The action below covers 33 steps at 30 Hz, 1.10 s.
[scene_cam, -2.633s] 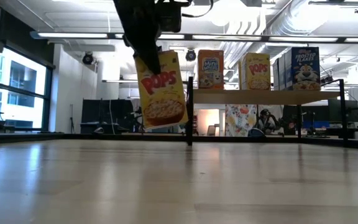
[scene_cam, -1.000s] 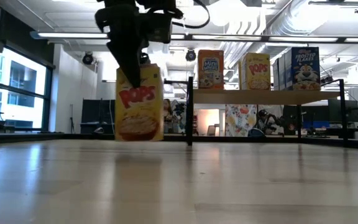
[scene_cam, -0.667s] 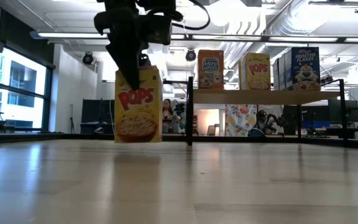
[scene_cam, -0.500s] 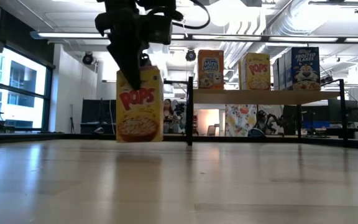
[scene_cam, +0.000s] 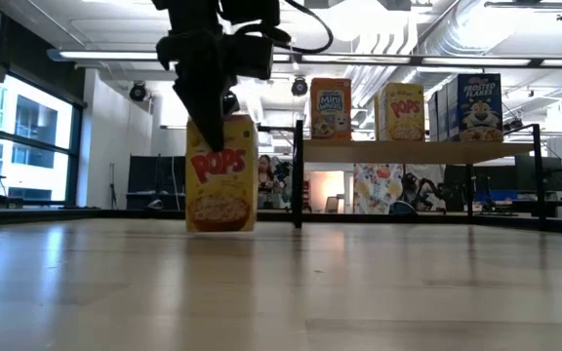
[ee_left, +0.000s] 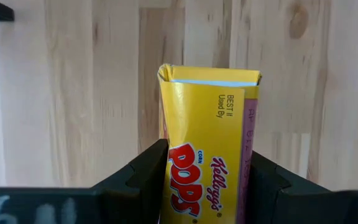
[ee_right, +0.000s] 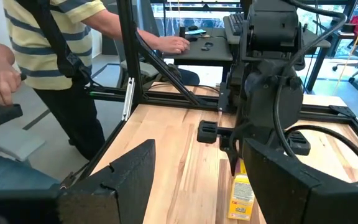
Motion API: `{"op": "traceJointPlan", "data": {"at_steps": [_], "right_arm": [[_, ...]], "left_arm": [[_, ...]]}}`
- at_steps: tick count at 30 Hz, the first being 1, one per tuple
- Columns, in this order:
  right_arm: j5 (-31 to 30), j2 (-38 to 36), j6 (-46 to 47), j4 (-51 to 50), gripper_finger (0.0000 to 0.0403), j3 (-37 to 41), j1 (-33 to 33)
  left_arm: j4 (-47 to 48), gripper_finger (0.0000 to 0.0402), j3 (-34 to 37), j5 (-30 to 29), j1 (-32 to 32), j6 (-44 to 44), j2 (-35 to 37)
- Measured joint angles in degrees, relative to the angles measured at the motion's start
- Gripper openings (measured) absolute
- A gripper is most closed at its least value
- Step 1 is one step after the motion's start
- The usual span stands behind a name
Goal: Stack cereal on shelf
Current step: Put the yellow cereal box on the shelf aligned with the other yellow cereal boxes
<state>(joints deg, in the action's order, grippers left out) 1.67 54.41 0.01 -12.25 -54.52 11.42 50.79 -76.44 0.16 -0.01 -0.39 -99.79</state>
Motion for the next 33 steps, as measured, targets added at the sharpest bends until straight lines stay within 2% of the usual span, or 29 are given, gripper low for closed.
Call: {"op": "traceJointPlan", "data": {"at_steps": [15, 29, 33], "right_arm": [[0.02, -0.02, -0.02, -0.44, 0.0233, 0.0, 0.0], [0.02, -0.02, -0.02, -1.48, 0.0233, 0.0, 0.0], [0.02, -0.01, -0.02, -1.77, 0.0233, 0.0, 0.0]], "left_arm": [[0.24, 0.0149, -0.02, 0.0, 0.0, 1.3, -1.11], [0.48, 0.0199, -0.02, -0.01, 0.0, 2.52, -1.06], [1.28, 0.0202, -0.9, -2.43, -0.01, 1.63, -0.65]]}}
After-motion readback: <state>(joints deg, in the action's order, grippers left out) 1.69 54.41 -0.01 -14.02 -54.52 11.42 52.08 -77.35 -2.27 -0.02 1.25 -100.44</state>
